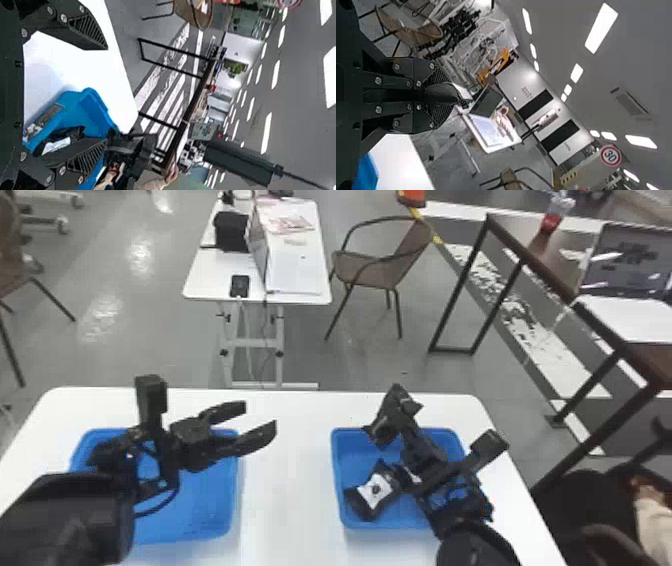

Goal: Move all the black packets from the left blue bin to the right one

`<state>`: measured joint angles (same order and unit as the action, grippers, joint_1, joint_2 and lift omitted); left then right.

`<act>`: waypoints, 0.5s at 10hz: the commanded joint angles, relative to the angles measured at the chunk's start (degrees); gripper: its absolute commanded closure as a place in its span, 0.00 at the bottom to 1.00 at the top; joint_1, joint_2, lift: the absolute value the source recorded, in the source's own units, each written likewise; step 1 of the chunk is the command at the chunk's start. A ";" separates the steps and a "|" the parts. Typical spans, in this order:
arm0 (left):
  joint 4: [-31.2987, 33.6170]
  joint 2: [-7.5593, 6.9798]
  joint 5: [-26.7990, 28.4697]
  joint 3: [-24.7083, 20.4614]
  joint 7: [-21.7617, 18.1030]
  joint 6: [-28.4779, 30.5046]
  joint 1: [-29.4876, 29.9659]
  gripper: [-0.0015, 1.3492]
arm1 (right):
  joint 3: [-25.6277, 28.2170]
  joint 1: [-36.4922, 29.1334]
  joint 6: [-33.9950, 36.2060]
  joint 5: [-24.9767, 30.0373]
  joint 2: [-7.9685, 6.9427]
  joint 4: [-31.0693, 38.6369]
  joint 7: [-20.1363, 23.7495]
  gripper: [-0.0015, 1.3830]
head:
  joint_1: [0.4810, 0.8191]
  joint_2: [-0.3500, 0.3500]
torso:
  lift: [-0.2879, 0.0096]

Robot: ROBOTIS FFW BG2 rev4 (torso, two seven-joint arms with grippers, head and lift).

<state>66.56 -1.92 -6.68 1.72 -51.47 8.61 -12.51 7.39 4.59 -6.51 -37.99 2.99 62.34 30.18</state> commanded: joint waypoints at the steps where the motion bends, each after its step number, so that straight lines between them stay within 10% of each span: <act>1: 7.18 -1.07 -2.46 -6.29 1.11 1.76 5.92 0.03 | 0.17 -0.19 0.45 -1.82 2.28 -3.89 -1.17 0.92 | 0.63 0.23 | 0.97; 3: 14.56 -1.86 -7.30 -12.70 5.33 5.72 12.60 0.08 | 3.42 0.95 3.44 -1.73 2.37 -10.31 -2.23 0.82 | 0.63 0.27 | 0.97; 5: 17.38 -1.68 -8.79 -15.43 7.62 11.78 14.71 0.08 | 4.12 0.42 -2.28 -1.56 1.93 -12.24 -3.37 0.05 | 0.63 0.33 | 0.97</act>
<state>82.96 -3.67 -15.54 -12.91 -43.88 18.76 1.58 11.41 5.31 -6.60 -39.68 5.06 50.35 26.87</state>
